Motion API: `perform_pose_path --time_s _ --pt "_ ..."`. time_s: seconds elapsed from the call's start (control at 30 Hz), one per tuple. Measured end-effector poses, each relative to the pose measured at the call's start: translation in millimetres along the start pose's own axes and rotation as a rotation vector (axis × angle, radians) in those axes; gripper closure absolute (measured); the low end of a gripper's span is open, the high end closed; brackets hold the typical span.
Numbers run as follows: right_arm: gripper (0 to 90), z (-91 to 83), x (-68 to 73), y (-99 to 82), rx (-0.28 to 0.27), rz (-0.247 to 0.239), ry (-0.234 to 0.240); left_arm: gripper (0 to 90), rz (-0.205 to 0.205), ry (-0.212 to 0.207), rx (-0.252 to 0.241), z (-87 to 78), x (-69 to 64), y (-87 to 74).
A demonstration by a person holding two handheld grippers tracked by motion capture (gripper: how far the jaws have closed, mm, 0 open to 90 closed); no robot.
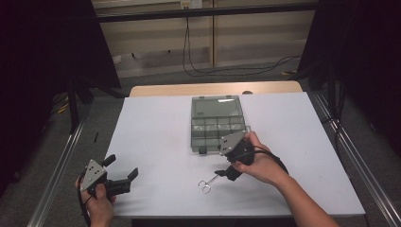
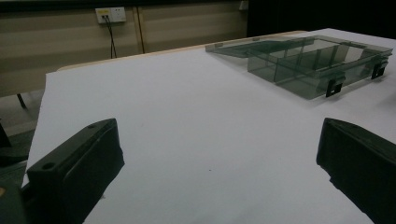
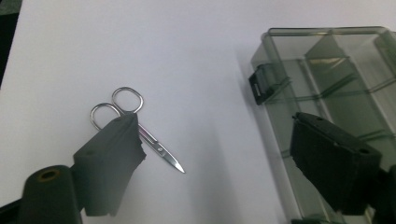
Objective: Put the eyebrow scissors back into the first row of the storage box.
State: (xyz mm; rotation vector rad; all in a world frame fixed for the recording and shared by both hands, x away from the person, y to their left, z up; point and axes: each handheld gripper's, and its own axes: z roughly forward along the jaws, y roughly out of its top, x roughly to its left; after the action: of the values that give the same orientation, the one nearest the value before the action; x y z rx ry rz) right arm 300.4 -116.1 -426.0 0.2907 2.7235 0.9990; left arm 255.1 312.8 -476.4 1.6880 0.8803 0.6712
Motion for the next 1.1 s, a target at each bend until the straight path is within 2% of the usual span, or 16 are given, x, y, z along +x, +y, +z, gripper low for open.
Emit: perform_pose_path --time_s 0.07,0.17,0.23,0.33,0.4,0.43,0.5,0.6,0.67,0.7,0.73,0.77,0.83,0.97,1.07,1.1 --pt "21.1 4.1 1.9 1.8 0.017 0.004 0.031 0.0 0.001 -0.002 0.001 0.1 0.0 0.0" --pt "28.0 14.2 5.0 5.0 0.047 0.015 0.104 0.0 -0.003 -0.001 -0.002 0.5 -0.9 0.0" --pt "29.3 16.7 6.4 5.6 0.054 0.015 0.111 0.0 0.001 -0.004 -0.001 0.8 -0.9 0.0" --pt "36.1 26.6 8.9 7.5 0.088 0.011 0.135 0.0 0.012 -0.01 0.003 0.7 -0.4 0.1" --pt "43.1 29.8 10.3 8.0 0.09 0.003 0.149 0.0 0.012 -0.011 0.004 0.7 -0.4 0.1" --pt "43.1 29.8 10.3 8.0 0.09 0.003 0.149 0.0 0.012 -0.011 0.004 0.7 -0.4 0.1" --pt "51.9 32.6 12.6 9.2 0.101 -0.023 0.151 0.0 0.015 -0.018 0.004 0.9 -0.2 0.2" --pt "57.5 36.0 13.1 9.5 0.117 -0.046 0.147 0.0 0.011 -0.013 0.003 0.9 -0.7 0.1" --pt "58.3 37.4 13.3 9.3 0.127 -0.055 0.158 0.0 0.012 -0.013 0.003 0.9 -0.7 0.1" --pt "58.8 40.5 14.0 8.7 0.148 -0.077 0.159 0.0 0.012 -0.012 0.004 0.8 -0.7 0.1" --pt "60.6 42.0 13.9 8.3 0.158 -0.076 0.186 0.0 0.012 -0.013 0.004 0.8 -0.7 0.1" --pt "60.6 42.0 13.9 8.3 0.158 -0.076 0.186 0.0 0.012 -0.013 0.004 0.8 -0.7 0.1" --pt "62.8 46.1 13.8 7.5 0.179 -0.086 0.219 0.0 0.012 -0.013 0.004 1.0 -0.9 0.1" --pt "63.2 47.7 12.4 6.7 0.185 -0.076 0.242 0.0 0.012 -0.012 0.004 1.1 -1.1 0.1" --pt "65.4 48.1 11.6 5.5 0.185 -0.055 0.253 0.0 0.013 -0.012 0.005 1.2 -1.0 0.1" --pt "67.9 48.2 12.1 5.7 0.189 -0.064 0.256 0.0 0.012 -0.012 0.006 1.2 -1.1 0.1"
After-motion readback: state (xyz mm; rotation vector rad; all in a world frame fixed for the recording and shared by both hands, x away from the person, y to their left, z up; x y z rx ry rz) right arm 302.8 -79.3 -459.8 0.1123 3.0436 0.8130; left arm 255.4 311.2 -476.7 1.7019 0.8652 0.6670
